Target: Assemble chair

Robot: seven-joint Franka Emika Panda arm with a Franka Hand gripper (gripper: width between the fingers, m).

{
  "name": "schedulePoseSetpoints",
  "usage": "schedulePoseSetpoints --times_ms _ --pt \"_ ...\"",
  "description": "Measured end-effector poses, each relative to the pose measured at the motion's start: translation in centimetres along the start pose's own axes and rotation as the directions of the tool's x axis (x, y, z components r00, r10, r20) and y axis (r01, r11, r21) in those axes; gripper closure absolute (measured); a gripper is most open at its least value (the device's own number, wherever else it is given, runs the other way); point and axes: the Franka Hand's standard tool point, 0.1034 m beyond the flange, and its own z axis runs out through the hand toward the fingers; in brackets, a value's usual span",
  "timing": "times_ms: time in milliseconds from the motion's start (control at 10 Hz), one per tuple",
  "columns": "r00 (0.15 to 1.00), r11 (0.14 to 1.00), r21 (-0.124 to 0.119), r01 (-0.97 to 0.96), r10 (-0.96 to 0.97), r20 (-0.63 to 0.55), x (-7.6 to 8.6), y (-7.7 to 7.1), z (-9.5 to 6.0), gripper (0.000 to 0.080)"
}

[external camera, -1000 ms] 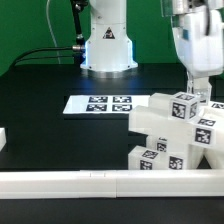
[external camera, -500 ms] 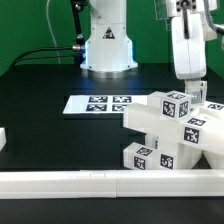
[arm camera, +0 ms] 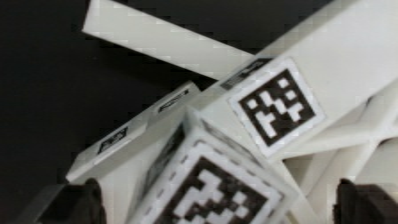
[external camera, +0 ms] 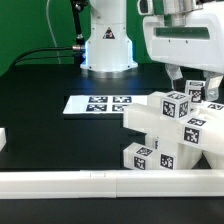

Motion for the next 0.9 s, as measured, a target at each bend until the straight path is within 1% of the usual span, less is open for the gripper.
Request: schedulePoseSetpoints --times_ms 100,200,300,400,500,600,700,800,900 --pt "0.998 0.998 0.000 0.070 -0.070 0.000 0.02 0.01 0.01 0.0151" --pt "0.993 0.993 -0.008 0.117 -0.117 0.000 -0.04 0.07 0.02 0.0151" --pt "0.950 0.947 -0.091 0.309 -0.311 -0.006 -0.27 0.49 -0.11 0.0151" --pt "0.882 0.874 -0.130 0.468 -0.471 0.005 -0.24 0.37 -0.33 0.0151" --pt "0.771 0.754 -0.173 0.633 -0.634 0.061 -0.44 0.88 0.13 0.0151" --pt "0.740 0.718 -0.192 0.669 -0.669 0.076 -0.72 0.71 0.39 0.0151" --pt "0.762 0.742 -0.188 0.643 -0.644 0.066 -0.55 0.64 0.31 0.0159" --pt "0.767 0.747 -0.191 0.637 -0.638 0.065 -0.51 0.70 0.36 0.0324" --pt "0.780 0.760 -0.191 0.621 -0.622 0.062 -0.54 0.70 0.38 0.0324"
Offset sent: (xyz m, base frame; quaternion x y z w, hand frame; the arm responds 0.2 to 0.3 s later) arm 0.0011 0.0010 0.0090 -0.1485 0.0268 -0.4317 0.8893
